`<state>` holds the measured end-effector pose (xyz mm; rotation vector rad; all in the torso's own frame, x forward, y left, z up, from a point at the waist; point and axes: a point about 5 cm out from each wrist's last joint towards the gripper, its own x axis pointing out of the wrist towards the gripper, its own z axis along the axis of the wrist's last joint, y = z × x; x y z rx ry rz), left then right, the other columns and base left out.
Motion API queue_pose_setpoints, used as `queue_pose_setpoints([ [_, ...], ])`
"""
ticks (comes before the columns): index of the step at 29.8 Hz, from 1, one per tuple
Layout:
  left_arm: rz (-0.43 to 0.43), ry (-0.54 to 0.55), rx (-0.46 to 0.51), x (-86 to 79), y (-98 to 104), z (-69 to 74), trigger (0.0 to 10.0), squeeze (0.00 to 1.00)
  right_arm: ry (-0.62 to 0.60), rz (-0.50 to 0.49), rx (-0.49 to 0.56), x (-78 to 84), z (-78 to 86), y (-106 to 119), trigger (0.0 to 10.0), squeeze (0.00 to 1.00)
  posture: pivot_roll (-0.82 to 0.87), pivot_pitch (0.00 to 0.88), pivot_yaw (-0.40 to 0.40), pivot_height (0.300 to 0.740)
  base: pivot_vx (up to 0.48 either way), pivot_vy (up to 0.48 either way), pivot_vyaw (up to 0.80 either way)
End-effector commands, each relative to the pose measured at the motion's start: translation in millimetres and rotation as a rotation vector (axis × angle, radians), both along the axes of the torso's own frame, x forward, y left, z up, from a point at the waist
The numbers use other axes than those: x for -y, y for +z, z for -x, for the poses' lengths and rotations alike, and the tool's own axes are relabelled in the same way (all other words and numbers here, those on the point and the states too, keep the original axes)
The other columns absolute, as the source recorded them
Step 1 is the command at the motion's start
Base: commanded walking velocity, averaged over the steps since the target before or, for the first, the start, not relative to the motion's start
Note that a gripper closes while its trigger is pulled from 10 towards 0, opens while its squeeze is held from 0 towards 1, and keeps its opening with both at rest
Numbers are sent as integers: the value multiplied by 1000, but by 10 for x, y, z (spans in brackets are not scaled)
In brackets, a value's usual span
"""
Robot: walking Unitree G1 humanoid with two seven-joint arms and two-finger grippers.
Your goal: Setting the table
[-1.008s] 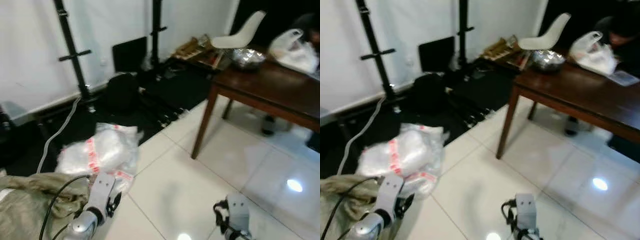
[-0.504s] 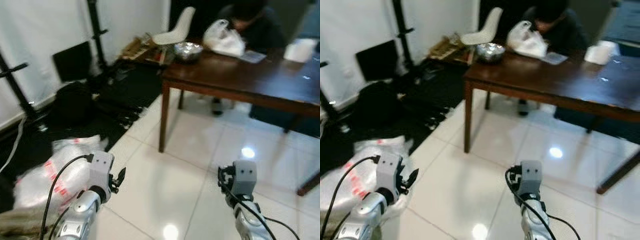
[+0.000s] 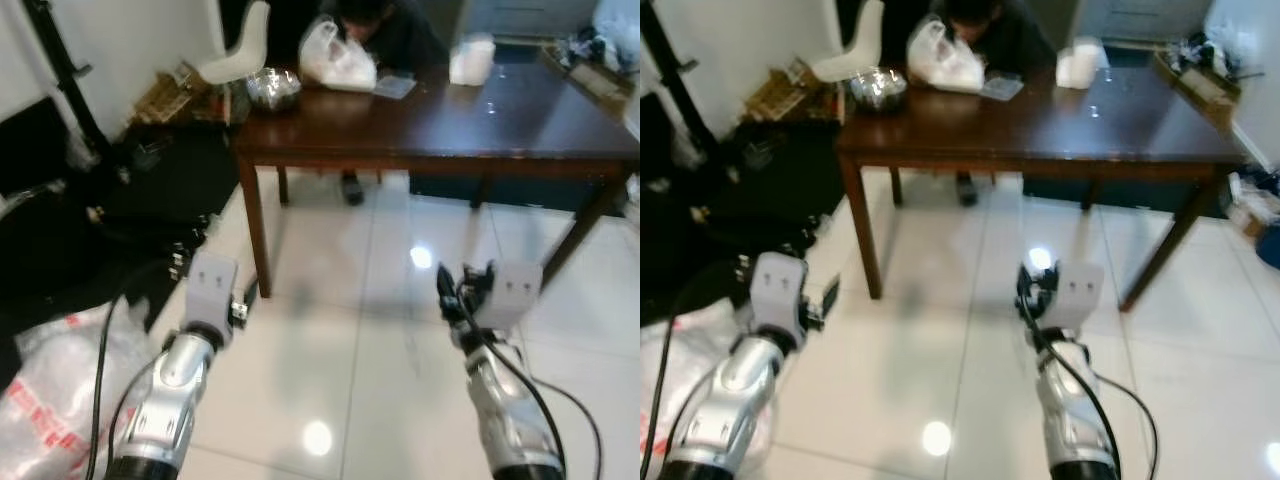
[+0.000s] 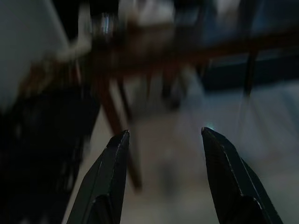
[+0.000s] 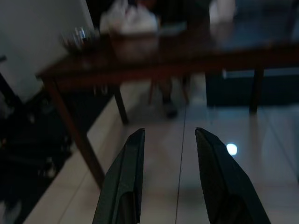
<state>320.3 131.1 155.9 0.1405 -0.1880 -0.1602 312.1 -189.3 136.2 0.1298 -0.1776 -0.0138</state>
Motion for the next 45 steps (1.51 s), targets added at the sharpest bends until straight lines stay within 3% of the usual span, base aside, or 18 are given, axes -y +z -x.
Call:
queue_pose_setpoints([
  [1,-16,27,13,-50,4,16,10000,0,16,-11,18,-48,-16,56,10000,0,-101,0,102,740,480,0,0],
  [19,-3,8,8,39,57,52,10000,0,-2,-25,-50,4,61,-17,10000,0,-102,0,110,740,480,0,0],
  [35,-4,-8,-3,66,68,54,10000,0,-23,-23,-68,42,70,-14,10000,0,-104,0,117,740,480,0,-800],
  [45,-6,-6,-3,65,74,49,10000,0,-19,1,-43,59,52,66,10000,0,-103,0,119,740,480,0,-48],
])
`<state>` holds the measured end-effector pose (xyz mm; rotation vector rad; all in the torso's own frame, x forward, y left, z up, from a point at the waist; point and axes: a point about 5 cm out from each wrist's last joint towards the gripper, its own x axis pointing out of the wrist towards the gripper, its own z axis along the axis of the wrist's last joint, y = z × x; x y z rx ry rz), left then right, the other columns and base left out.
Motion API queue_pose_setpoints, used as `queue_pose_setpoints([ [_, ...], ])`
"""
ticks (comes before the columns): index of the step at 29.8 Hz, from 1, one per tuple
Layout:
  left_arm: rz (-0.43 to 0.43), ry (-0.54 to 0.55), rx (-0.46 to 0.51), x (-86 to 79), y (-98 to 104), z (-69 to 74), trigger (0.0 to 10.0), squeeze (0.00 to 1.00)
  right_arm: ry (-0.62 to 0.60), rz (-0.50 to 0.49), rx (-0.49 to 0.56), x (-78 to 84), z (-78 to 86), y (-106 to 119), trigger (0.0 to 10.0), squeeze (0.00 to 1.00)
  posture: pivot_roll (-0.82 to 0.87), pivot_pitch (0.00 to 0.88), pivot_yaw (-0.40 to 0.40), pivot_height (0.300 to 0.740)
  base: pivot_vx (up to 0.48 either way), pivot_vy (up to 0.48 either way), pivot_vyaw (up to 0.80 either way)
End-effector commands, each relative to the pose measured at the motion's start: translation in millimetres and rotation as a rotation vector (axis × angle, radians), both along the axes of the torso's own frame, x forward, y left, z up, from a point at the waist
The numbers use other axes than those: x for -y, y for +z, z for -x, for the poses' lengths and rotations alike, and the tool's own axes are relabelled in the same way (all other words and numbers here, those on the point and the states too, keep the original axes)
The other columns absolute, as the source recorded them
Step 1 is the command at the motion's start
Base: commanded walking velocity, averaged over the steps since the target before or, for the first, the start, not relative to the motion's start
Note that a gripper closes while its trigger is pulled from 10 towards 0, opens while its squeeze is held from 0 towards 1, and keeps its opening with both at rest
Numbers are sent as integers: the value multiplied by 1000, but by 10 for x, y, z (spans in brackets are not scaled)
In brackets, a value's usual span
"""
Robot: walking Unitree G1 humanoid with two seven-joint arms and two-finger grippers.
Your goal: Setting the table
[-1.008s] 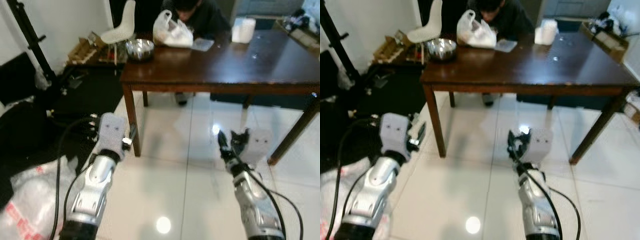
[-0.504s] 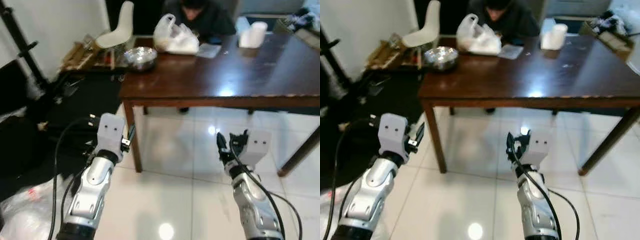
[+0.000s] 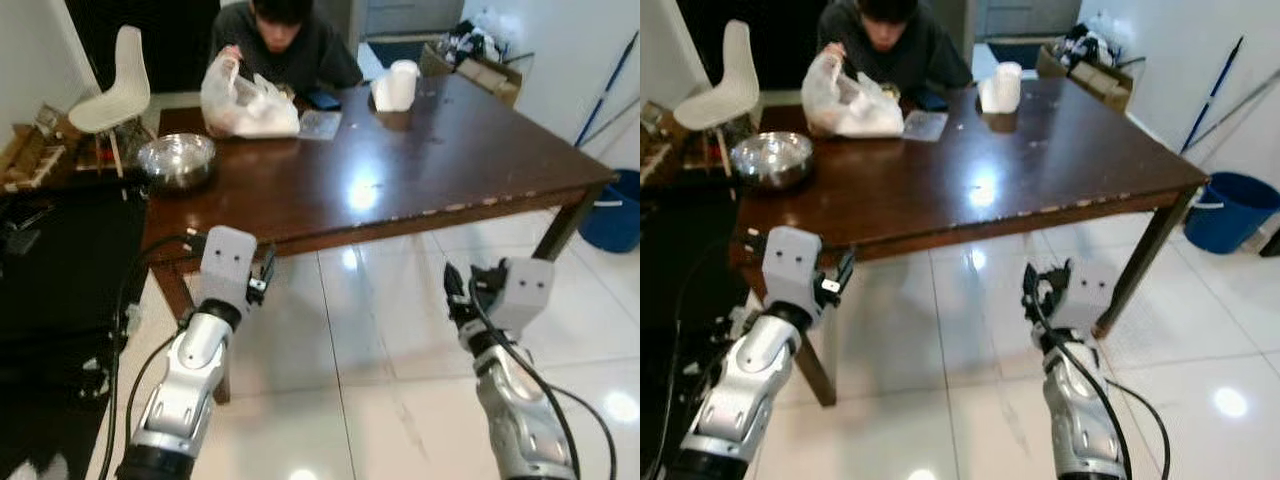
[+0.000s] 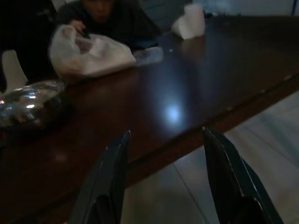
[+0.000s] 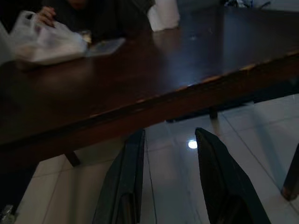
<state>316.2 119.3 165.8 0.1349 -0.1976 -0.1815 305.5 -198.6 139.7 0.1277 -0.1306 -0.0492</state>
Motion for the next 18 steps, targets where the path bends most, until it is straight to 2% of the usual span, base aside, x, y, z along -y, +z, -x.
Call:
queue_pose_setpoints([
  [1,-11,19,-10,-57,-23,8,10000,0,26,9,15,-42,-22,65,10000,0,-102,0,119,740,480,0,0],
  [7,-15,31,-13,-75,-24,3,10000,0,68,23,25,-90,-32,111,10000,0,-101,0,118,740,480,0,0],
  [11,-13,73,-26,-145,-39,-16,10000,0,117,42,37,-162,-30,154,10000,0,-100,0,118,740,480,0,0],
  [17,-20,197,-38,-408,-35,-76,10000,0,199,81,61,-315,-35,240,10000,0,-94,0,113,740,480,0,0],
  [18,-20,197,-38,-408,-35,-76,10000,0,199,81,61,-315,-35,240,10000,0,-94,0,113,740,480,0,0],
])
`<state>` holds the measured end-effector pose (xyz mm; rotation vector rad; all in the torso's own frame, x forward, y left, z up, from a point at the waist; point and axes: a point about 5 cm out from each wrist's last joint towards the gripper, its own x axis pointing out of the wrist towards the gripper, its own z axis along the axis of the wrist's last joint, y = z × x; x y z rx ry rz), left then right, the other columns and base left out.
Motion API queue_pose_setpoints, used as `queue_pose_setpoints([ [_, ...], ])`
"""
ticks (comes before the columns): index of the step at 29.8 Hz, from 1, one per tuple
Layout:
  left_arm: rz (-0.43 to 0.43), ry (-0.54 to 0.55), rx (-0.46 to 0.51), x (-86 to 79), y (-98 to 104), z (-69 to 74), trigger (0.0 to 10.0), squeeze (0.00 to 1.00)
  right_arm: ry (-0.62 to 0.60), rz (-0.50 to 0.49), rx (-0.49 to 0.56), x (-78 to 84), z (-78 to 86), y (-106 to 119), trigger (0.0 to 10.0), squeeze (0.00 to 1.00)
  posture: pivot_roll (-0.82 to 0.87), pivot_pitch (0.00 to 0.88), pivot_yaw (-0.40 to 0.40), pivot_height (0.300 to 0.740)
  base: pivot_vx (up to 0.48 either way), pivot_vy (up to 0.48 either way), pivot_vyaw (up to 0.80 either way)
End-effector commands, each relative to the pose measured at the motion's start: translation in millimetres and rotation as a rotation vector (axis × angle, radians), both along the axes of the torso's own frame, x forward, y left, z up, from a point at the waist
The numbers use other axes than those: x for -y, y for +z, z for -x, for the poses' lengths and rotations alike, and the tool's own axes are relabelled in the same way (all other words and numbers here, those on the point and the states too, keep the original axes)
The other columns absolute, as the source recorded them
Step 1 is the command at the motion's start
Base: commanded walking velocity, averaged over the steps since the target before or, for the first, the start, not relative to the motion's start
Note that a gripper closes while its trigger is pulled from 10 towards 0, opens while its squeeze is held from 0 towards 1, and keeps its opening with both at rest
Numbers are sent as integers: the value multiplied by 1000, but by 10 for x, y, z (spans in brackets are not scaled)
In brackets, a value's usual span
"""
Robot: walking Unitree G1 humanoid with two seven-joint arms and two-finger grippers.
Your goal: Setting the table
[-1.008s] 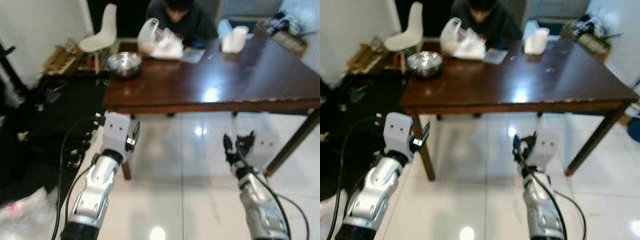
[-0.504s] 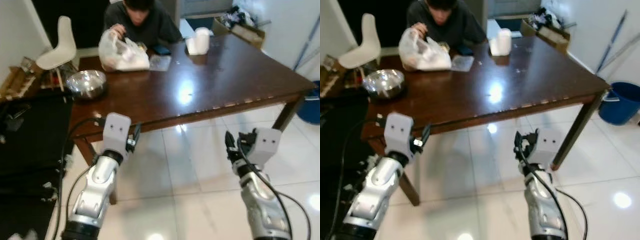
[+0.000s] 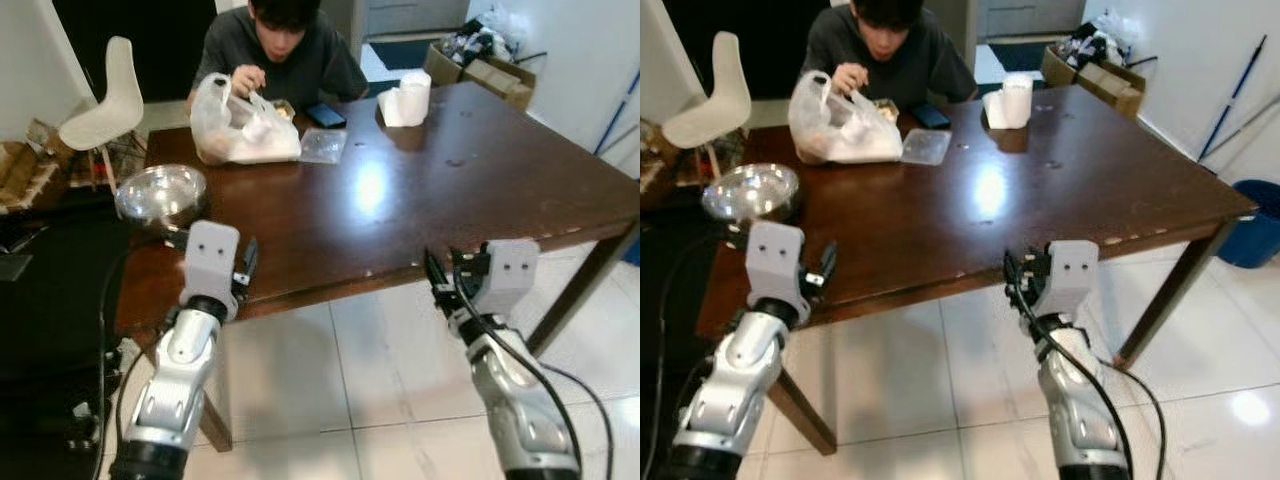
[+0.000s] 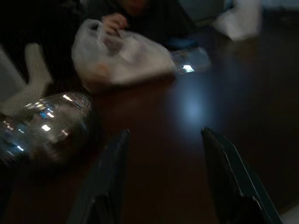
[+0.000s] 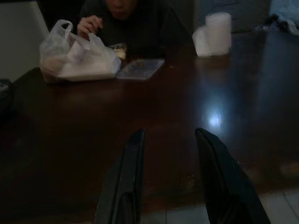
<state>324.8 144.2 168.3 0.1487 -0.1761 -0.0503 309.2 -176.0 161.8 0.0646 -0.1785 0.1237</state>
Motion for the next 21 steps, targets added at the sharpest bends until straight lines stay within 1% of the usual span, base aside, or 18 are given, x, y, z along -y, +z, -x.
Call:
queue_pose_setpoints([
  [1,-16,75,-25,-184,-52,6,10000,0,36,7,4,-96,-1,23,10000,0,-94,0,113,740,480,0,0],
  [2,-16,75,-25,-184,-52,6,10000,0,36,7,4,-96,-1,23,10000,0,-94,0,113,740,480,0,0],
  [7,-19,82,-20,-208,-41,16,10000,0,36,10,7,-95,-10,41,10000,0,-92,0,112,740,480,0,779],
  [13,-17,61,-17,-145,-45,41,10000,0,32,-21,17,-69,-11,76,10000,0,-94,0,111,740,453,0,0],
  [21,8,43,-9,-116,-30,54,10000,0,62,-19,16,-90,-2,86,10000,0,-95,0,110,740,0,0,0],
])
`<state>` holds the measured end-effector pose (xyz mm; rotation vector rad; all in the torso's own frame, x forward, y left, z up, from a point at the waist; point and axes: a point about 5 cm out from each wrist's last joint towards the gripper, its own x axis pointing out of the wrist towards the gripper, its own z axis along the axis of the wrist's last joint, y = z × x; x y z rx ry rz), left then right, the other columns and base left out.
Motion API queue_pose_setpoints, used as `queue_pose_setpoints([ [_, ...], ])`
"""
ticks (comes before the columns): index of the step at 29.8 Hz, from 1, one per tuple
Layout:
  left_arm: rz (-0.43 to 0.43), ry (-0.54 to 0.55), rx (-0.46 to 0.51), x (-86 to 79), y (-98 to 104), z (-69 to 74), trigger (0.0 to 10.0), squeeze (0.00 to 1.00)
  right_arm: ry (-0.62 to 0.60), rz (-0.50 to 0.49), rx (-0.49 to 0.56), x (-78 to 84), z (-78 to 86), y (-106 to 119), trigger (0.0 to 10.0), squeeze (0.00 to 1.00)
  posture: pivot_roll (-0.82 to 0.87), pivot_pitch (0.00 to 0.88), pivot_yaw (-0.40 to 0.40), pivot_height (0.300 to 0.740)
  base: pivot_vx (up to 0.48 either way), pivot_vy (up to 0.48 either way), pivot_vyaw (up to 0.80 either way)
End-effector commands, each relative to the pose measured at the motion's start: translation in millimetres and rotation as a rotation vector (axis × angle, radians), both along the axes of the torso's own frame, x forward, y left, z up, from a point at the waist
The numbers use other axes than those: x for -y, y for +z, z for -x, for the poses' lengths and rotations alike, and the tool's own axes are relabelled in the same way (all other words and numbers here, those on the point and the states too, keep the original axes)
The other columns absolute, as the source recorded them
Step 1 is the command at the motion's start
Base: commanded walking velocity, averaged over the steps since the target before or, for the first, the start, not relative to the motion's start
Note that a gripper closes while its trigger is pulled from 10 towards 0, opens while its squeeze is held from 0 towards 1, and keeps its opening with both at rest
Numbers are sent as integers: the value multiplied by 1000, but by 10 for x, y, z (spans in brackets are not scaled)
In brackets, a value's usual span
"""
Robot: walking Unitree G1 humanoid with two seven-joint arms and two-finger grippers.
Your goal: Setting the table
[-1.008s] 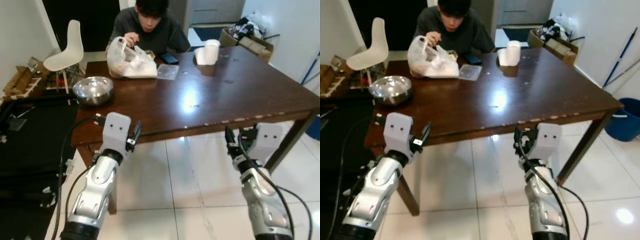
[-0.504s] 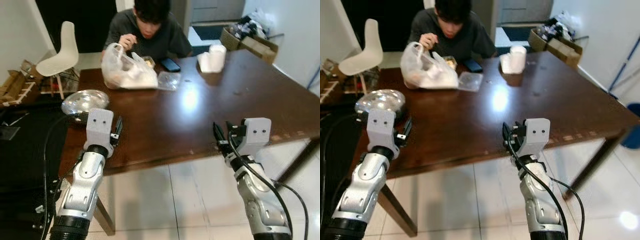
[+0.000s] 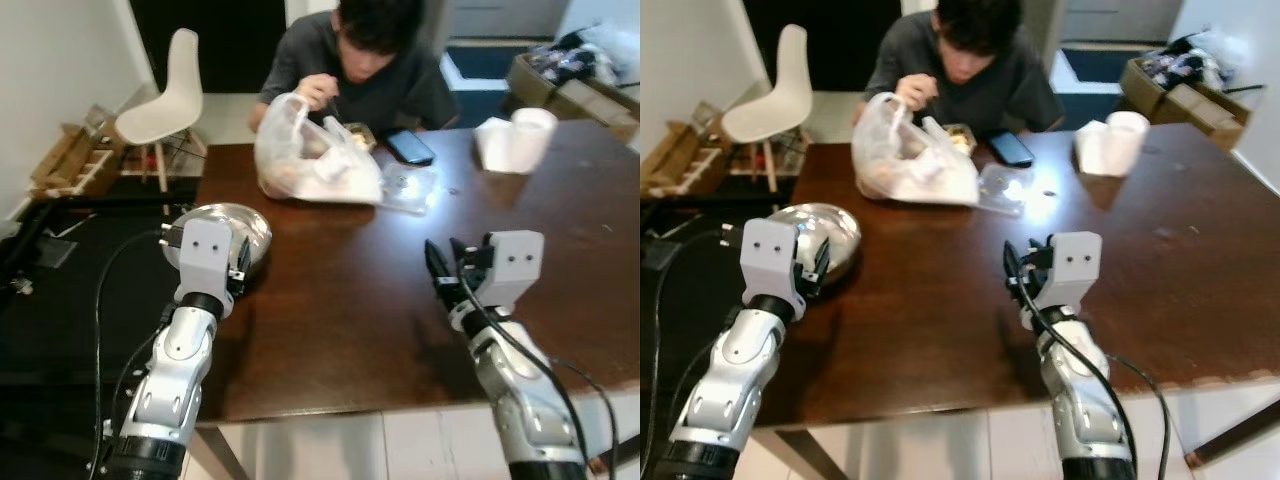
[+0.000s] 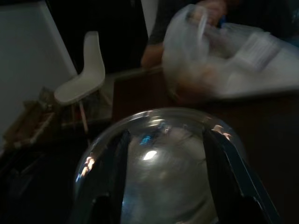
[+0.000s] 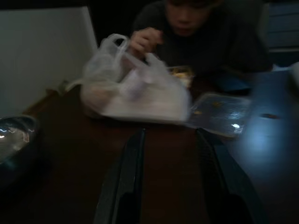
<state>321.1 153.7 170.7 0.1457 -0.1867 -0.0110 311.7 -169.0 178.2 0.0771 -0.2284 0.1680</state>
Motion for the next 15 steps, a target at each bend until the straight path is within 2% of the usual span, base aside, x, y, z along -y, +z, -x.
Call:
queue_pose_setpoints([
  [1,3,5,-22,-21,-52,17,10000,0,22,-6,-35,-26,23,-79,10000,0,-95,0,110,740,0,0,0],
  [15,4,-13,-25,5,-48,24,10000,0,68,-3,-44,-75,21,-82,10000,0,-93,0,112,740,0,0,0],
])
